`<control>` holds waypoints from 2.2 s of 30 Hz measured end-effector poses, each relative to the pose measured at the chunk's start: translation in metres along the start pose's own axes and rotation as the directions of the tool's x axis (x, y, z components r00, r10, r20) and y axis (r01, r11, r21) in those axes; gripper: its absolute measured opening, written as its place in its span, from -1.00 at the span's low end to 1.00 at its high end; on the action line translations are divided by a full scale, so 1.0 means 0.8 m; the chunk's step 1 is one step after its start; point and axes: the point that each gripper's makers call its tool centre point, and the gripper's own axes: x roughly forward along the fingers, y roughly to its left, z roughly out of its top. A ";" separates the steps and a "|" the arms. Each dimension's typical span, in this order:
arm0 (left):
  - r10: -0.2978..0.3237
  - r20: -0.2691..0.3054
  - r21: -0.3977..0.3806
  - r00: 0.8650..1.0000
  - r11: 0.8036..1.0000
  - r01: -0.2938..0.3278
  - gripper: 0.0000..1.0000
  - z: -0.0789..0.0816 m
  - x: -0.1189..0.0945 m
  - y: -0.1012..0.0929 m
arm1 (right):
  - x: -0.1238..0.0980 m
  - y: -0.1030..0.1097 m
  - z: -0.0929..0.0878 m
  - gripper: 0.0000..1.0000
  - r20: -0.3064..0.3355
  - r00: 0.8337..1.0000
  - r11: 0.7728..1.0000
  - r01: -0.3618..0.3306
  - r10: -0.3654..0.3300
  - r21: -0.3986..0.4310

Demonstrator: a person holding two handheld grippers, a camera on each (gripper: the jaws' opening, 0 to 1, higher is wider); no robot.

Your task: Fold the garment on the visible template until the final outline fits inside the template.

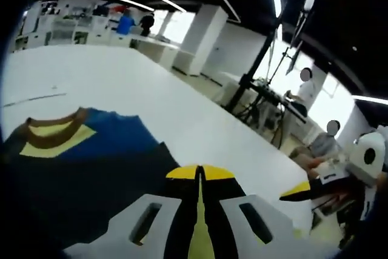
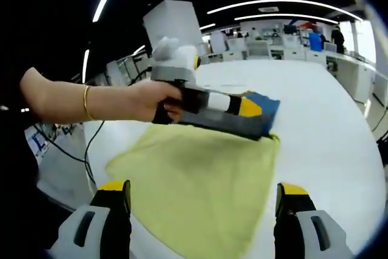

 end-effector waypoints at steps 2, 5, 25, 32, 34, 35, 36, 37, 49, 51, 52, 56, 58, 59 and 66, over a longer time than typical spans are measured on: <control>-0.005 -0.004 0.016 1.000 1.000 0.005 -1.00 -0.003 -0.001 -0.003 | 0.000 0.000 0.001 0.98 0.004 1.000 1.000 -0.001 0.001 0.000; 0.022 0.002 0.055 1.000 0.998 -0.022 -1.00 -0.001 -0.006 0.000 | 0.000 0.000 -0.001 0.98 -0.005 1.000 1.000 -0.005 0.005 -0.002; 0.034 0.013 0.205 0.999 0.978 -0.036 0.20 0.001 -0.084 0.018 | 0.001 0.021 0.000 0.98 -0.115 0.991 0.988 -0.088 0.074 -0.128; 0.023 0.004 0.232 1.000 0.972 -0.024 0.50 -0.010 -0.112 0.013 | -0.001 0.030 -0.001 0.98 -0.171 0.981 0.971 -0.130 0.096 -0.202; 0.026 0.000 0.230 1.000 0.973 -0.025 0.60 -0.013 -0.118 0.012 | -0.003 0.031 -0.002 0.98 -0.184 0.978 0.966 -0.140 0.101 -0.216; 0.025 0.003 0.225 1.000 0.974 -0.025 0.65 -0.015 -0.122 0.012 | -0.003 0.031 -0.002 0.98 -0.190 0.977 0.965 -0.142 0.101 -0.221; 0.025 0.006 0.220 1.000 0.975 -0.025 0.71 -0.016 -0.126 0.011 | -0.005 0.032 -0.003 0.98 -0.198 0.975 0.962 -0.149 0.104 -0.229; 0.023 0.007 0.215 1.000 0.976 -0.024 0.75 -0.018 -0.130 0.010 | -0.006 0.032 -0.004 0.98 -0.207 0.972 0.960 -0.156 0.108 -0.233; 0.015 0.006 0.227 1.000 0.974 -0.016 0.96 -0.036 -0.180 0.001 | -0.015 0.039 -0.019 0.98 -0.293 0.946 0.935 -0.221 0.137 -0.278; 0.013 -0.003 0.234 1.000 0.972 -0.012 0.97 -0.041 -0.190 -0.001 | -0.017 0.040 -0.021 0.98 -0.302 0.943 0.932 -0.228 0.140 -0.281; 0.014 -0.005 0.237 1.000 0.972 -0.012 0.97 -0.044 -0.195 -0.002 | -0.017 0.041 -0.023 0.98 -0.306 0.941 0.931 -0.232 0.141 -0.283; 0.010 -0.017 0.238 1.000 0.971 -0.006 0.92 -0.056 -0.214 -0.004 | -0.018 0.042 -0.029 0.97 -0.324 0.937 0.927 -0.234 0.134 -0.293; 0.012 -0.030 0.239 0.999 0.971 -0.004 0.92 -0.065 -0.223 -0.005 | -0.019 0.041 -0.030 0.95 -0.329 0.935 0.925 -0.235 0.132 -0.298; 0.012 -0.039 0.243 0.999 0.970 -0.002 0.91 -0.071 -0.229 -0.006 | -0.019 0.041 -0.031 0.94 -0.330 0.935 0.925 -0.234 0.130 -0.300; 0.032 -0.073 0.248 0.997 0.969 -0.013 0.84 -0.102 -0.268 -0.006 | -0.023 0.041 -0.043 0.84 -0.363 0.924 0.913 -0.249 0.123 -0.324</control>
